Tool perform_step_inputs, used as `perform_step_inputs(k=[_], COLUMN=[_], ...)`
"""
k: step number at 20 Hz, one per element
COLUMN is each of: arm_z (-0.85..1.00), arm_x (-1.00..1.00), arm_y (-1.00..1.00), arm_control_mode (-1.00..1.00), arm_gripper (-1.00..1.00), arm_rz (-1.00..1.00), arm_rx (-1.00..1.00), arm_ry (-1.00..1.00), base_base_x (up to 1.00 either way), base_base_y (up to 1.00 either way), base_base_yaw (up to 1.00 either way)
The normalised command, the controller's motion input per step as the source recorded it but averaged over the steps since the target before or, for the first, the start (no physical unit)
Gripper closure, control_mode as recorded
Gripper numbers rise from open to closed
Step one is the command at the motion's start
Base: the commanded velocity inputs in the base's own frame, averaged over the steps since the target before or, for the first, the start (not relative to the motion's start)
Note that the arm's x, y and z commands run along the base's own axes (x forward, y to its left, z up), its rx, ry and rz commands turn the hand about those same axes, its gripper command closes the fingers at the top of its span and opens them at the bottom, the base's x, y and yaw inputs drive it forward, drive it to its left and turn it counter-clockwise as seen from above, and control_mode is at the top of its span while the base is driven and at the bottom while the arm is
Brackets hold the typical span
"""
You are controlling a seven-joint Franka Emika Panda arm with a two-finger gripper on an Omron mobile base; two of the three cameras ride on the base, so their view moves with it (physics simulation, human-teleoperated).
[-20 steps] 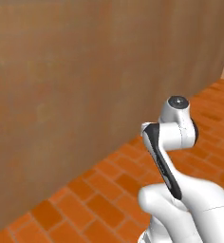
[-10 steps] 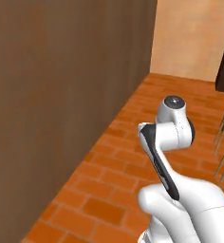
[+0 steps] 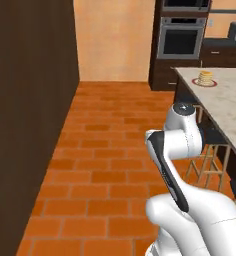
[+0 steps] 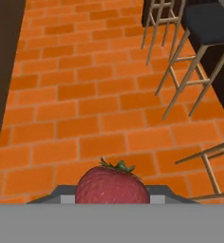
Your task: Take the strawberry from the fridge and place it on top of the pancake, located on the dining counter.
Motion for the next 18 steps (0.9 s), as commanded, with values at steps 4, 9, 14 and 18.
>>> perform_step_inputs(k=[4, 9, 14, 18], arm_z=[0.0, 0.0, 0.0, 0.0], arm_x=[0.0, 0.0, 0.0, 0.0], arm_y=[0.0, 0.0, 0.0, 0.0], arm_control_mode=[1.0, 1.0, 1.0, 1.0], arm_gripper=[1.0, 1.0, 1.0, 1.0], arm_rz=[0.0, 0.0, 0.0, 0.0], arm_rx=[0.0, 0.0, 0.0, 0.0], arm_ry=[0.0, 0.0, 0.0, 0.0], base_base_x=[0.94, 0.92, 0.88, 0.89], base_base_y=[0.35, 0.69, 0.88, 0.79], base_base_yaw=[-0.65, -0.62, -0.6, -0.6])
